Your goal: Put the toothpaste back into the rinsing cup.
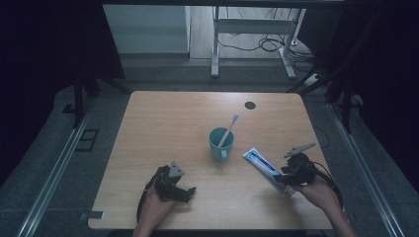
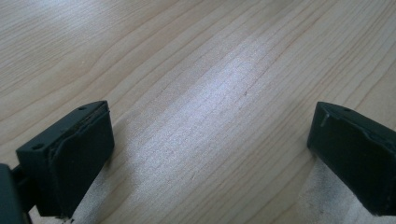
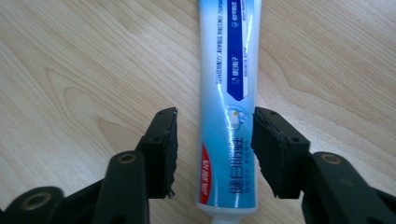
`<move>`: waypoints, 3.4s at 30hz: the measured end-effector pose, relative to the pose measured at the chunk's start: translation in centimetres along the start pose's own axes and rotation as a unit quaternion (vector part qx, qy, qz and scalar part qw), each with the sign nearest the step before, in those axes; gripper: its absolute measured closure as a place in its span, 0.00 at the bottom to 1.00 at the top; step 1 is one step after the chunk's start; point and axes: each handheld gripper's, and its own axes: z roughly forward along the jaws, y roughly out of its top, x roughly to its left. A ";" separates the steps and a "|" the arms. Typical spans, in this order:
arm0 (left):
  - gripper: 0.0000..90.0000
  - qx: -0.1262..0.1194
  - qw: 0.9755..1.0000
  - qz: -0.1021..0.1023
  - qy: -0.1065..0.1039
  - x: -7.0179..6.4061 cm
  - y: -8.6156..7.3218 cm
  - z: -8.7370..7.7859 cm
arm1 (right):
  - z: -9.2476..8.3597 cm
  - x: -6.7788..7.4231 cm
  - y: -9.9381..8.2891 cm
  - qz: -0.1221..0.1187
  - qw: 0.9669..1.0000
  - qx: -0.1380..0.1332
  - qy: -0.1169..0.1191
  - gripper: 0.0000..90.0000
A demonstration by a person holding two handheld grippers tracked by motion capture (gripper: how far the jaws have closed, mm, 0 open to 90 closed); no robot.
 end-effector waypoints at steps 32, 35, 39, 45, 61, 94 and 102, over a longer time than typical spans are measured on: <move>0.01 0.000 1.000 0.000 0.000 0.0 0.0 0.0 | 5.7 -0.1 5.6 -0.039 0.981 0.188 -0.021 0.47; 0.01 0.000 1.000 0.000 0.000 0.0 0.0 0.0 | 6.2 -0.2 5.8 -0.039 0.979 0.198 -0.023 0.47; 0.01 -0.001 1.000 0.000 0.000 0.0 0.0 0.0 | 6.9 -0.3 6.1 -0.042 0.976 0.211 -0.025 0.48; 0.01 -0.001 1.000 0.000 0.000 0.0 0.0 0.0 | 7.3 -0.3 6.3 -0.035 0.975 0.218 -0.027 0.54; 0.01 -0.001 1.000 0.000 0.001 0.0 0.0 0.0 | 5.9 -1.0 5.9 0.001 0.982 0.188 -0.015 0.77; 0.01 0.000 1.000 0.000 0.001 0.0 0.0 0.0 | 1.4 -0.6 4.5 0.022 1.000 0.019 -0.005 0.78; 0.01 0.000 1.000 -0.001 0.001 0.0 0.0 0.0 | 0.7 -0.2 4.3 0.023 0.999 -0.027 0.004 0.78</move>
